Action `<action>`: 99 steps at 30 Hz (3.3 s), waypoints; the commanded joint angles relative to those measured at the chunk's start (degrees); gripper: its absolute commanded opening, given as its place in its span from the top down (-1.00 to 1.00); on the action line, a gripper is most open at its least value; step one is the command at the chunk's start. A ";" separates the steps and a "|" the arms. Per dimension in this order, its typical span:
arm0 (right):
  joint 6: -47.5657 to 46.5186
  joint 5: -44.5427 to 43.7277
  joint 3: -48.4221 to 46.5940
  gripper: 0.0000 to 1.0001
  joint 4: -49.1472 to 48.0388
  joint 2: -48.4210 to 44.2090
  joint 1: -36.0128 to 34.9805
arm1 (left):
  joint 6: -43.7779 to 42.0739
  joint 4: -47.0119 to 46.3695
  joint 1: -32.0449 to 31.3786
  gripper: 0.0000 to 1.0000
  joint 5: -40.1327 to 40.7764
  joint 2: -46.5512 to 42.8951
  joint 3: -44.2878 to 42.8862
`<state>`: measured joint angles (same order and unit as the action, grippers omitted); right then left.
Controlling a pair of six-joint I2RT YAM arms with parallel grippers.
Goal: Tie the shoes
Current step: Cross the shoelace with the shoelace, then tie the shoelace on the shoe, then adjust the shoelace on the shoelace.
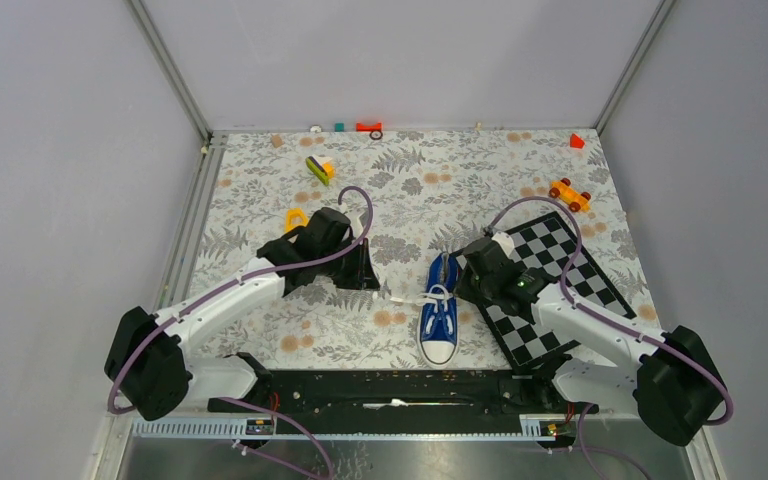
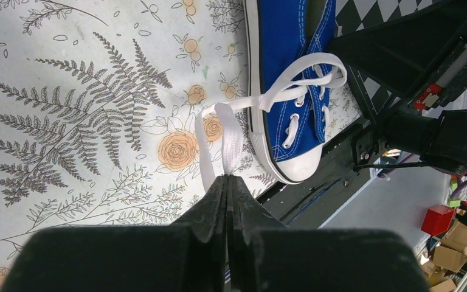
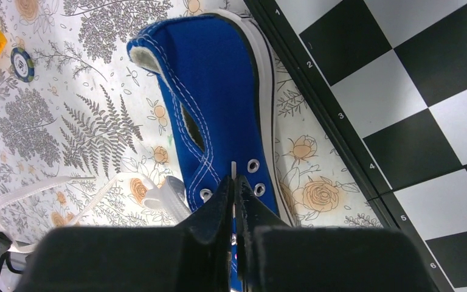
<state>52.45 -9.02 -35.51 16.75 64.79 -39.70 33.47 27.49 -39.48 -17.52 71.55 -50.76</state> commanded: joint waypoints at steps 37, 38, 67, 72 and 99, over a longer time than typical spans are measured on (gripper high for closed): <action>-15.18 -22.60 -7.32 1.00 15.96 -21.15 11.38 | -1.85 7.26 7.84 1.00 8.79 -10.58 -0.39; -15.37 -22.36 -7.04 1.00 15.94 -21.15 11.74 | -1.88 7.50 8.18 1.00 8.94 -10.82 -0.19; -19.24 12.77 -31.34 1.00 -6.03 16.64 1.14 | 1.47 -1.90 -14.23 1.00 6.71 -17.59 -3.30; -17.56 19.83 -35.05 1.00 -6.33 24.58 -0.97 | 2.11 -4.35 -17.36 1.00 7.18 -14.89 -4.26; -6.05 21.25 -3.25 -0.51 8.95 -31.84 17.12 | -0.01 -13.84 -19.95 1.00 6.67 4.11 -14.84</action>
<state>39.46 10.04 -42.94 23.18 39.07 -22.39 33.45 19.20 -60.34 -11.03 73.23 -62.06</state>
